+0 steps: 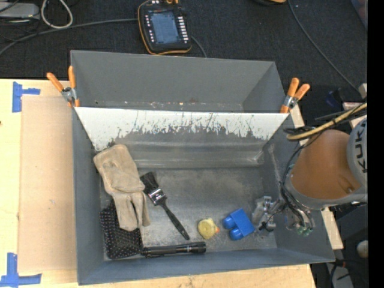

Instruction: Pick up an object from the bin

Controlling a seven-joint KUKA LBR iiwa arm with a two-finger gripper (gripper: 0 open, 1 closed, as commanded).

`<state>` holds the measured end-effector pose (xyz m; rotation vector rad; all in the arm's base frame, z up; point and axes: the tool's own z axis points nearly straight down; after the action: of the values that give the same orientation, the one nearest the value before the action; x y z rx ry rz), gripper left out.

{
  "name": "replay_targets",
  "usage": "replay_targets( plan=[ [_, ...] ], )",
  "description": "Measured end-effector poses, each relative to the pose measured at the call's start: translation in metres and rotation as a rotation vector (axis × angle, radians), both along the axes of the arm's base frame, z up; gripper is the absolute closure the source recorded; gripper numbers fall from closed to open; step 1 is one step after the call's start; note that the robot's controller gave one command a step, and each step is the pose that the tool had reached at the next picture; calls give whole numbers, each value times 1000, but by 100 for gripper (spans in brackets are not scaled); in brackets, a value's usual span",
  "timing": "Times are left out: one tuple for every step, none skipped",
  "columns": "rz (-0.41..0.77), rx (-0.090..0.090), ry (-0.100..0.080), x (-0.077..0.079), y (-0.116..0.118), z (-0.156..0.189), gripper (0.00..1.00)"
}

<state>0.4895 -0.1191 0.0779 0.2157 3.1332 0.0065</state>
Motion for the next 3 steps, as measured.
replay_targets(
  plan=[
    [-13, 1, 1, -3, 13, -8, 100],
    [-30, 1, 1, -7, 29, -8, 100],
    [27, 0, 1, -5, 48, -8, 100]
  ],
)
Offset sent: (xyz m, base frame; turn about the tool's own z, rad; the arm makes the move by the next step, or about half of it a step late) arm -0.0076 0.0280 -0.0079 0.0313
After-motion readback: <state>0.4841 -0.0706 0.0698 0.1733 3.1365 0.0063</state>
